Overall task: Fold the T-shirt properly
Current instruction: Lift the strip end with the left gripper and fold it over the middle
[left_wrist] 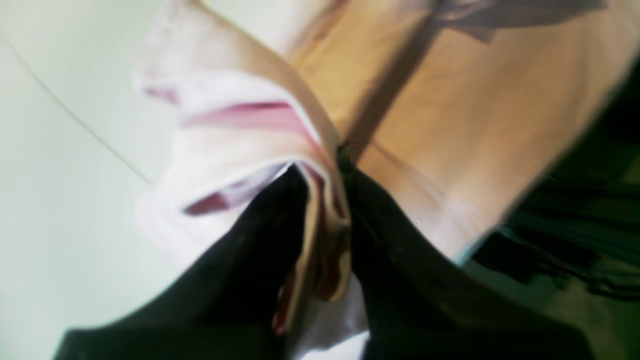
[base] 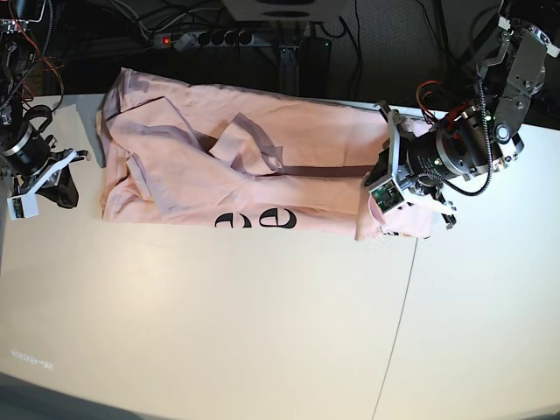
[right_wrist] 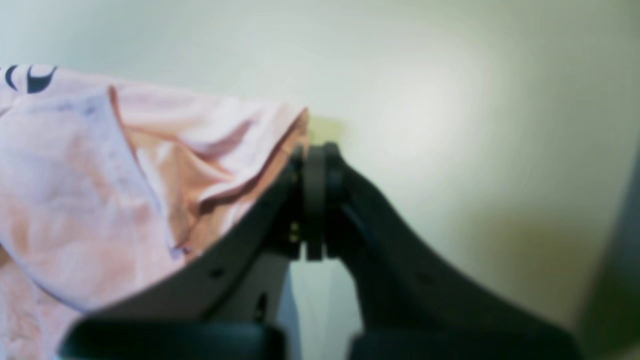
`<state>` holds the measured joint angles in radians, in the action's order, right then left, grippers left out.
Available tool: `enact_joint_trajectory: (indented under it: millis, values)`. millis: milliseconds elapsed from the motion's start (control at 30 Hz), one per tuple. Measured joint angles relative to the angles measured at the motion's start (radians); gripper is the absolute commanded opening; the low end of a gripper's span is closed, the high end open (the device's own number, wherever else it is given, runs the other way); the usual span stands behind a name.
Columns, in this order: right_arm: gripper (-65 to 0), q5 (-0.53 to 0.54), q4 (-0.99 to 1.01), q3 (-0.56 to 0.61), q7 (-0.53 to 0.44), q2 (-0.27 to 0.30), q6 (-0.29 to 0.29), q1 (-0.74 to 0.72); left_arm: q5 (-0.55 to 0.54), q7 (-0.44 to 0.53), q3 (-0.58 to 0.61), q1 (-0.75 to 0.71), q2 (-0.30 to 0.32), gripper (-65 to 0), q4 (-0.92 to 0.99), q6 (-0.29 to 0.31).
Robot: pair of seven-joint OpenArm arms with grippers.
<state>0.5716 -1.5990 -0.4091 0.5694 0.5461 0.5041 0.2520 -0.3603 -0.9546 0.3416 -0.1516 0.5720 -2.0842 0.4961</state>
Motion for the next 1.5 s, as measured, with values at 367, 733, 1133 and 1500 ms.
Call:
enact_joint_trajectory:
  millis: [367, 733, 1133, 1500]
  values:
    - [-65.0, -0.004, 0.0, 0.0, 0.004, 0.0, 0.0, 0.0, 0.192, 0.014, 0.177, 0.048, -0.04, -65.0, 0.0, -0.036]
    - [-65.0, -0.023, 0.0, 0.0, 0.015, 0.0, 0.0, 0.0, 0.164, 0.032, 0.215, 0.095, -0.093, -65.0, 0.0, -0.032]
    - [-65.0, -0.023, 0.0, 0.0, 0.015, 0.0, 0.0, 0.0, 0.1, 0.108, 0.252, 0.124, -0.11, -29.7, 0.006, 0.019]
    - [-65.0, -0.023, 0.0, 0.0, 0.015, 0.0, 0.0, 0.0, 0.053, 0.143, 0.248, 0.124, -0.206, -28.1, 0.006, 0.044]
